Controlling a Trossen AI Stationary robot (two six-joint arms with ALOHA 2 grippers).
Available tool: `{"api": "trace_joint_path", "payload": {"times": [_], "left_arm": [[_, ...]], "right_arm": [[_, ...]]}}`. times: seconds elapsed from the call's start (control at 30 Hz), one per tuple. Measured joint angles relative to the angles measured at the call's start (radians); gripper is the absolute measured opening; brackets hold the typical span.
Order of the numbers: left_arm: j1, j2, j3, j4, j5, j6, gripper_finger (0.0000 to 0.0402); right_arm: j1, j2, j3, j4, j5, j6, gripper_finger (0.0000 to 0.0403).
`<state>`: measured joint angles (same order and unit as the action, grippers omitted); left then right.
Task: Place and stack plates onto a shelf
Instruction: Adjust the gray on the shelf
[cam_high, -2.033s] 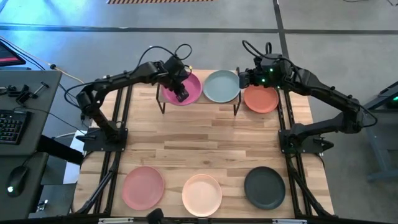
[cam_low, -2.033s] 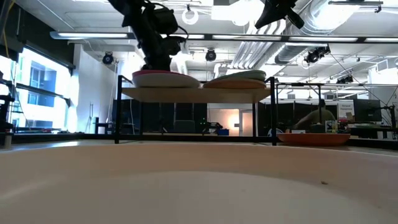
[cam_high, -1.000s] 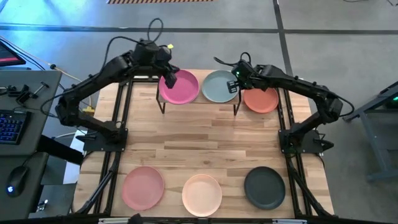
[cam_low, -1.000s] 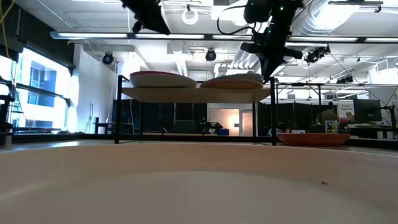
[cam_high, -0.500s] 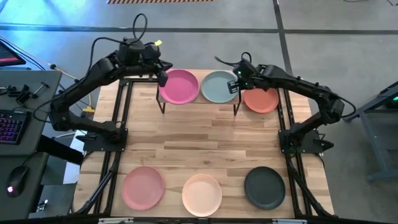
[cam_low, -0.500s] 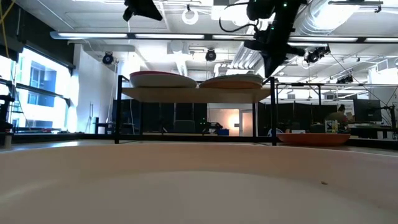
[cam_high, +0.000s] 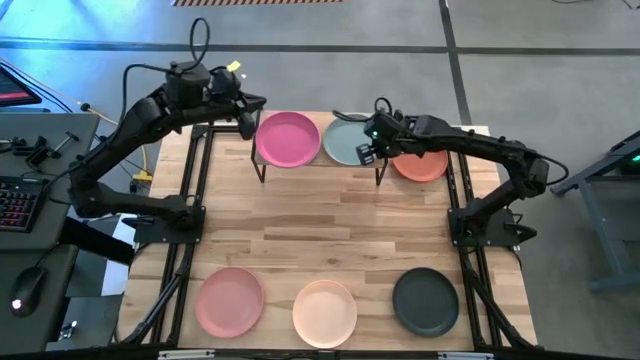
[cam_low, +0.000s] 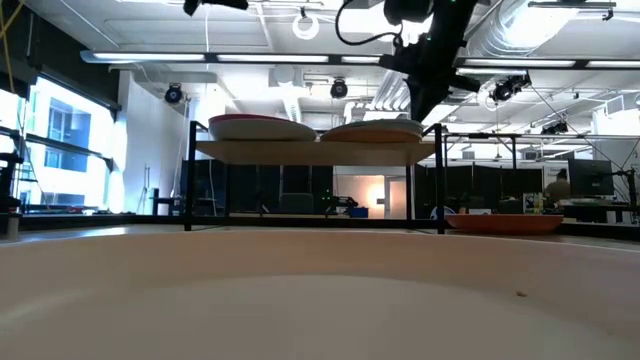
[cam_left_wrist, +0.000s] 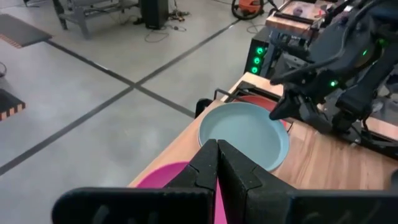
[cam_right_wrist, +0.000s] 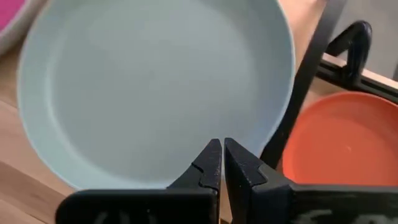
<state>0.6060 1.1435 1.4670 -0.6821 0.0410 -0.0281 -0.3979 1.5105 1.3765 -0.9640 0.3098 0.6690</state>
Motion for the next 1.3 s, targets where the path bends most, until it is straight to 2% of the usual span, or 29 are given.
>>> {"api": "trace_joint_path", "payload": {"times": [0.27, 0.4, 0.67, 1.0, 1.3], "left_arm": [[0.0, -0.032, 0.0, -0.009, -0.001, -0.013, 0.0], [0.0, -0.031, 0.0, -0.01, -0.002, -0.013, 0.0], [0.0, -0.031, 0.0, -0.01, -0.005, -0.013, 0.0], [0.0, -0.031, 0.0, -0.01, -0.005, -0.016, 0.0], [0.0, -0.031, 0.0, -0.014, -0.004, -0.022, 0.0]], "right_arm": [[0.036, -0.001, 0.115, -0.166, 0.099, 0.003, 0.0], [0.013, 0.0, 0.123, -0.248, 0.079, 0.004, 0.0], [-0.033, 0.003, 0.048, -0.119, 0.024, -0.021, 0.0], [-0.062, 0.043, 0.048, -0.103, 0.004, -0.022, 0.0], [-0.054, 0.071, 0.06, -0.021, -0.008, -0.038, 0.0]]}}
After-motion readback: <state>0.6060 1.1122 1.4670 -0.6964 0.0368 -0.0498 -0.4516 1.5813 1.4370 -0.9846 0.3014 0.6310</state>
